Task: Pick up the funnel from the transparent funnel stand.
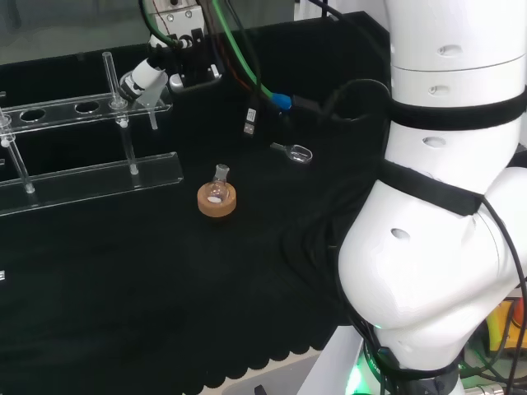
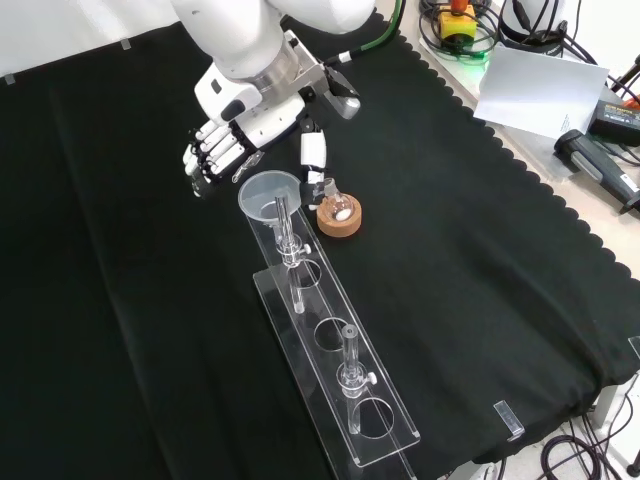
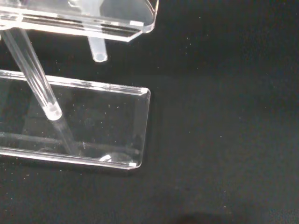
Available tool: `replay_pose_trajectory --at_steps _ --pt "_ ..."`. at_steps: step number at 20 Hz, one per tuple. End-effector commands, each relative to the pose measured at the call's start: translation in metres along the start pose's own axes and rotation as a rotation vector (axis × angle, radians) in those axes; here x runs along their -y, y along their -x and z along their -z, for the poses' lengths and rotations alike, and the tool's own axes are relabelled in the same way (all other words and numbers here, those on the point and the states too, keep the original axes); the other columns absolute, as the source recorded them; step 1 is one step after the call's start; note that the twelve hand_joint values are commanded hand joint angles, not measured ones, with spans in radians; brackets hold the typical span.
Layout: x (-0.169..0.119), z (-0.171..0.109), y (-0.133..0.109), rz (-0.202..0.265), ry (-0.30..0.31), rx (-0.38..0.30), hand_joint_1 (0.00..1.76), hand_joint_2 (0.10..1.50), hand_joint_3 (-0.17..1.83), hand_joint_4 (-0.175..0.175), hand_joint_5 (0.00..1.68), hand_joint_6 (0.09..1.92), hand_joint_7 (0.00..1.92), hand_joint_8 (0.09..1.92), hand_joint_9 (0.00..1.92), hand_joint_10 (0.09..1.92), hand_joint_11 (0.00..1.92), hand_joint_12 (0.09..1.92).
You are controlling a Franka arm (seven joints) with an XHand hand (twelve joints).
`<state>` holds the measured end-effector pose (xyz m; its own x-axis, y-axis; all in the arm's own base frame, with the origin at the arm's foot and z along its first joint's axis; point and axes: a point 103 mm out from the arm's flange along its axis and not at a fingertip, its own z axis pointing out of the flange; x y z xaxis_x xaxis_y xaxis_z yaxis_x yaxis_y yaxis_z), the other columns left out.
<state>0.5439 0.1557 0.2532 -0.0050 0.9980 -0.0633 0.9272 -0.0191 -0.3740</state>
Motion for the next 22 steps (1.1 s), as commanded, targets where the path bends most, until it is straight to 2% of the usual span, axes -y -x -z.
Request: replay_pose_trajectory --at_steps 1,11,22 --pt "-0.003 -0.001 -0.005 0.017 -0.013 0.009 0.43 0.73 0.01 -0.035 0.0 0.09 0.21 0.32 0.0 0.47 0.0 0.39" --pt "0.019 0.022 -0.006 0.053 0.043 -0.017 0.41 0.73 0.01 -0.041 0.0 0.09 0.2 0.42 0.0 0.57 0.0 0.42" --pt "0.026 0.014 -0.007 0.091 0.004 0.002 0.4 0.73 0.01 -0.042 0.0 0.09 0.19 0.45 0.0 0.6 0.0 0.43"
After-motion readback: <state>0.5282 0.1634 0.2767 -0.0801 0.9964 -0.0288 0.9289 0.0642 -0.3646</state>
